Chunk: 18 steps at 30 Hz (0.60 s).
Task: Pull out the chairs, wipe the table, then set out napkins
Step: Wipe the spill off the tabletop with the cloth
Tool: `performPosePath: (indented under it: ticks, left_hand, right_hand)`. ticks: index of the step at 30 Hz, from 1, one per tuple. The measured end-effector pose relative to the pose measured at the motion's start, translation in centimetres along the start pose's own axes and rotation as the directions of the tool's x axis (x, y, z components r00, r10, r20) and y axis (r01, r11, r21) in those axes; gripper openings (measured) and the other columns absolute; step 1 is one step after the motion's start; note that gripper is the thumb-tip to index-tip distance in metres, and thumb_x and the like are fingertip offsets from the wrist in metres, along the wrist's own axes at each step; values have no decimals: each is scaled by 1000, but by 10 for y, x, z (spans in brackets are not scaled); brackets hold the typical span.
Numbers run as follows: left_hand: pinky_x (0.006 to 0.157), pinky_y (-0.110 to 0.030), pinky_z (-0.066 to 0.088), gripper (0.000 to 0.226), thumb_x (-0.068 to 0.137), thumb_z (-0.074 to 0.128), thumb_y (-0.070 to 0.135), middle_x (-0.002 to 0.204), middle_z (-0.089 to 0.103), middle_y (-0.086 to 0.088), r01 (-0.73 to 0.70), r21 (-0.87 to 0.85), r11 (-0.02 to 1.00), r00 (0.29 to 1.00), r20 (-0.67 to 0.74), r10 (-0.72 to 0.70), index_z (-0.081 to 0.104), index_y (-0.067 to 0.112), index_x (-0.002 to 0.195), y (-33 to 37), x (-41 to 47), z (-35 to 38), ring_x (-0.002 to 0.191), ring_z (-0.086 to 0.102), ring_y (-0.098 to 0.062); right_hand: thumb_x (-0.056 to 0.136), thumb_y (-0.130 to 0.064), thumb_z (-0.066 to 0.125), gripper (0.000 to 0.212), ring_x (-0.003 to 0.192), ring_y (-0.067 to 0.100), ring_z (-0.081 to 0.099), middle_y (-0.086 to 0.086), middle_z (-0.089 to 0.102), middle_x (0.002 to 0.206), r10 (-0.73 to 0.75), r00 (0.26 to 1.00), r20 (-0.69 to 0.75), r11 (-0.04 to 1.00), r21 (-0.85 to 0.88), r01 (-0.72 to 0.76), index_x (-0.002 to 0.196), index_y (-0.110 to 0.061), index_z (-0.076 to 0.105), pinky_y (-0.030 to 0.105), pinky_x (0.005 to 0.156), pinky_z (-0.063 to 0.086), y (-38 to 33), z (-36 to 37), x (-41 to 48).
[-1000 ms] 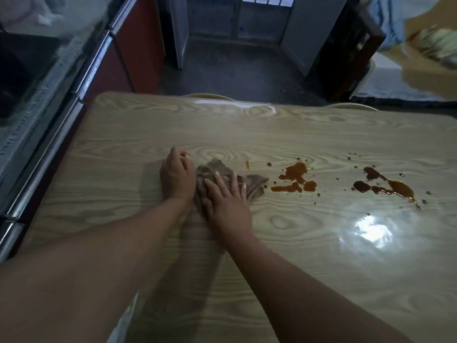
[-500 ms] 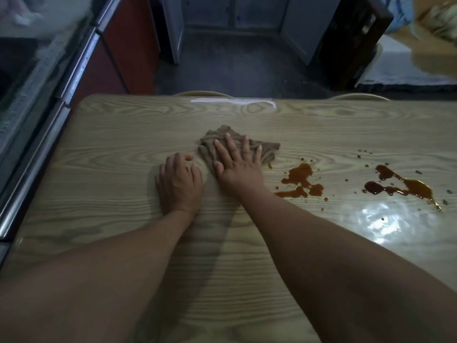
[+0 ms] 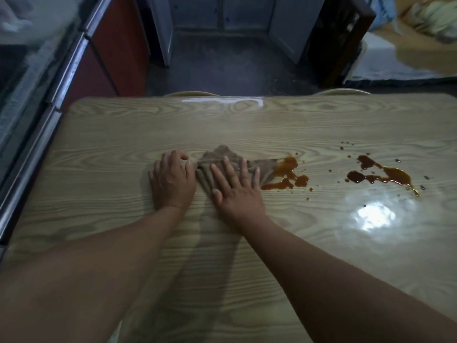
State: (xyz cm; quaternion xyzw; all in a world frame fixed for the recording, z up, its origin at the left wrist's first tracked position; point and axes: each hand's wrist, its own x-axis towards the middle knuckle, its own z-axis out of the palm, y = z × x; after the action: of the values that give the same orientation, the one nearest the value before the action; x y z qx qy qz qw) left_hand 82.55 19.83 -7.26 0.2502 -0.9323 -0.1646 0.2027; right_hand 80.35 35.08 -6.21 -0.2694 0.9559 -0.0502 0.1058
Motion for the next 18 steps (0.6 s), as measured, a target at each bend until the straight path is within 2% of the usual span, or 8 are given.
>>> performPosePath:
  ticks: [3, 5, 9, 11, 14, 18]
  left_hand:
    - [82, -43, 40, 29, 85, 38, 36, 101, 61, -10, -67, 2, 998, 997, 23, 67, 57, 18, 97, 3, -2, -2, 95, 55, -34]
    - [81, -43, 41, 30, 84, 37, 35, 100, 60, -11, -141, -1, 990, 989, 48, 141, 57, 17, 98, 4, -3, -2, 94, 55, -35]
    - [79, -41, 41, 27, 83, 39, 33, 99, 60, -10, -243, 7, 970, 968, 74, 242, 57, 17, 97, 4, -5, -1, 93, 55, -34]
    - [79, -41, 41, 26, 84, 39, 32, 100, 59, -10, -271, 25, 962, 960, 81, 268, 56, 18, 97, 4, -6, 1, 93, 55, -34]
    - [80, -41, 42, 25, 85, 40, 33, 102, 59, -10, -270, 50, 961, 961, 80, 266, 57, 18, 96, 4, -6, 4, 94, 55, -34]
    - [80, -43, 42, 28, 85, 37, 32, 95, 61, -13, -146, -10, 989, 989, 40, 146, 58, 14, 91, 15, -2, 13, 89, 55, -36]
  right_hand:
    - [94, -49, 9, 59, 146, 31, -20, -6, -12, 161, -225, 974, 34, 971, -79, 227, 151, -40, -4, 57, 116, -6, 16, 1, -25]
    - [95, -47, 14, 58, 148, 33, -9, -5, -1, 162, -363, 932, 13, 926, -107, 363, 152, -38, 7, 58, 117, 2, 36, 1, -39]
    - [97, -43, 23, 56, 148, 33, 4, -4, 11, 162, -481, 877, -5, 866, -157, 475, 152, -35, 18, 57, 116, 13, 72, 0, -49]
    - [97, -43, 24, 56, 148, 32, 6, -4, 13, 161, -472, 881, -21, 872, -161, 463, 152, -35, 20, 57, 116, 16, 78, 0, -45]
    - [96, -44, 22, 57, 148, 32, 8, -4, 13, 161, -377, 926, -31, 916, -158, 368, 152, -35, 18, 59, 115, 16, 81, -1, -33]
    - [91, -49, 5, 62, 149, 31, -4, -6, 1, 162, -207, 978, -39, 972, -126, 201, 152, -38, 7, 59, 116, 4, 80, -10, -8]
